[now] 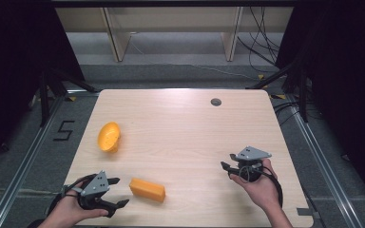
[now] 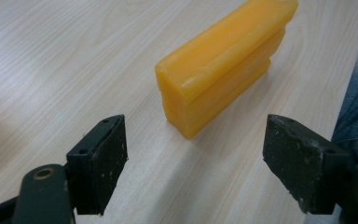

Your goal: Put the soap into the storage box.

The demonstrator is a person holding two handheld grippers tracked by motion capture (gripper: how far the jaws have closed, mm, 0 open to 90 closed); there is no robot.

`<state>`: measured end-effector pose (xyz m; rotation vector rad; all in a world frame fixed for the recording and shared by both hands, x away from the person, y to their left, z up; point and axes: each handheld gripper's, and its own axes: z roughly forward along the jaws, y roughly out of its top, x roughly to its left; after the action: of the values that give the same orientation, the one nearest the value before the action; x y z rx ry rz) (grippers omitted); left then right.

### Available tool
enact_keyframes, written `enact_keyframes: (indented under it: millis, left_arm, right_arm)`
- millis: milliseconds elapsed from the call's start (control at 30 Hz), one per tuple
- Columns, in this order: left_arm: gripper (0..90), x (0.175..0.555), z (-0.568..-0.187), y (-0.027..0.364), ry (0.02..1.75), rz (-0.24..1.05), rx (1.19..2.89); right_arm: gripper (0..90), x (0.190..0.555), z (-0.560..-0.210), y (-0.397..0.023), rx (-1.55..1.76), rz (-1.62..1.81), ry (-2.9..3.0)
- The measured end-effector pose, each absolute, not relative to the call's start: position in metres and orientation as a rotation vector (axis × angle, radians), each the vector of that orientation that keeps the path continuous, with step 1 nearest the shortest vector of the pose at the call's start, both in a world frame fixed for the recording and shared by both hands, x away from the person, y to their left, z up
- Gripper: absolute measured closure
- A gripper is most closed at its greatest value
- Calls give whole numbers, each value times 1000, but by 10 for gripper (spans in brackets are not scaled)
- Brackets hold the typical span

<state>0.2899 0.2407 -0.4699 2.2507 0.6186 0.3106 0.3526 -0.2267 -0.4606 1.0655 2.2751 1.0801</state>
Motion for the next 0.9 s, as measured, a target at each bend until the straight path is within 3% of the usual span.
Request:
enact_keyframes:
  millis: [400, 567, 900]
  left_arm:
    - [219, 298, -456, 228, 512, 304, 2331]
    - [233, 309, -446, 219, 364, 242, 2431]
    - [235, 328, -436, 194, 243, 239, 2534]
  right_arm:
    - [518, 353, -462, -226, 1095, 1077, 2272]
    - [518, 355, -462, -228, 1097, 1080, 2261]
    - [518, 356, -463, -228, 1078, 1076, 2257]
